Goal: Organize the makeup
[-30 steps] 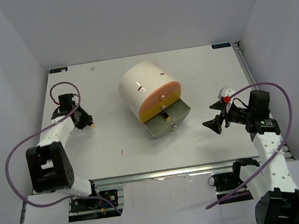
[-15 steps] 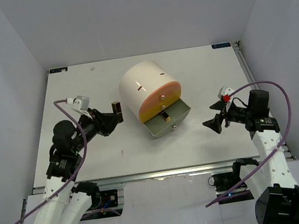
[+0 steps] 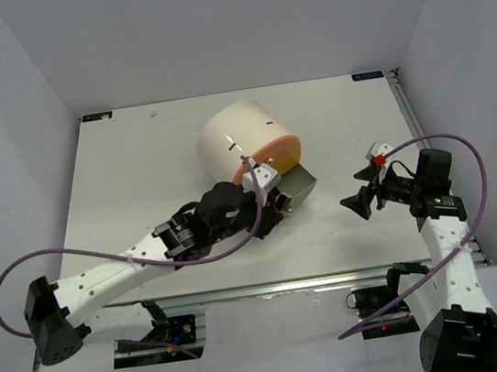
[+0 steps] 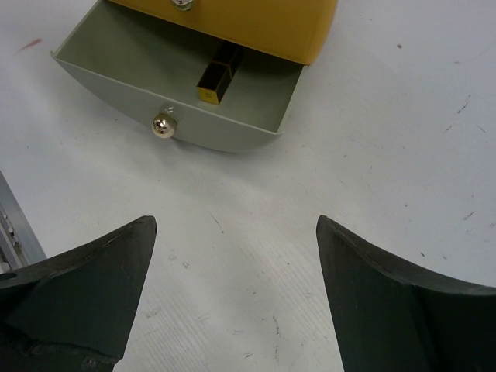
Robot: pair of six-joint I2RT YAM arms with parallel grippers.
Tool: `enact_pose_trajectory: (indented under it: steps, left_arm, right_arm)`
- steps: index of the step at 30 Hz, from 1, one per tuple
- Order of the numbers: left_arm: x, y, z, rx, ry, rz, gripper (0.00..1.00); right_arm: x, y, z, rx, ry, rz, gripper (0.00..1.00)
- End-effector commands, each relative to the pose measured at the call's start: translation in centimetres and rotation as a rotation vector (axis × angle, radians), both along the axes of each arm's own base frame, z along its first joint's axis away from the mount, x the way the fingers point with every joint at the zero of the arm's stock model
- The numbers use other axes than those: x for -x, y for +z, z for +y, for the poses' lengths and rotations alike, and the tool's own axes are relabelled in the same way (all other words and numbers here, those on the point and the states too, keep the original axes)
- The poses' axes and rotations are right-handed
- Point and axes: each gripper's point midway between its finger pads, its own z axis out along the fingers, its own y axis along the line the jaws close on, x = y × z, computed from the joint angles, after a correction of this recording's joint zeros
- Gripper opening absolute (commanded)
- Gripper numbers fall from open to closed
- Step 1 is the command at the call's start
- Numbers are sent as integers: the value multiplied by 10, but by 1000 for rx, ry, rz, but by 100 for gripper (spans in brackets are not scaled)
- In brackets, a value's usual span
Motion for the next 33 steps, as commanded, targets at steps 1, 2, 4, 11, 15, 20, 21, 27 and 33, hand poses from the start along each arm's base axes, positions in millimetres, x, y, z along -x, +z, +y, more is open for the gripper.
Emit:
enact_pose_trajectory:
  steps: [1, 2, 4, 11, 15, 20, 21, 27, 33]
  left_arm:
    - [-51, 1, -3, -200, 142, -200, 0]
    - [-57, -4, -6, -235, 147, -211, 0]
    - [-68, -21, -11, -308, 162, -223, 2]
    - [-92, -47, -18, -456, 189, -282, 9]
    - [-99, -59, -20, -500, 198, -293, 24]
    - [-99, -69, -19, -523, 201, -278, 50]
    - [-98, -69, -19, -518, 197, -273, 53]
    - [-84, -44, -28, -412, 155, -229, 98]
    - [-53, 36, -43, -135, 51, -203, 98]
  right_arm:
    - [-4, 7, -3, -2, -10, -31, 90]
    - [-4, 7, -3, -1, -11, -33, 90]
    - [-4, 8, -3, -1, -10, -34, 90]
    - [-3, 9, -2, -7, -4, -35, 90]
    - [-2, 9, -1, -13, 2, -34, 90]
    - [-1, 10, 0, -14, 6, -37, 90]
    - [-1, 10, 0, -14, 7, -38, 90]
    - [2, 9, 3, -21, 27, -35, 90]
    - [15, 5, 12, 7, 156, -110, 94]
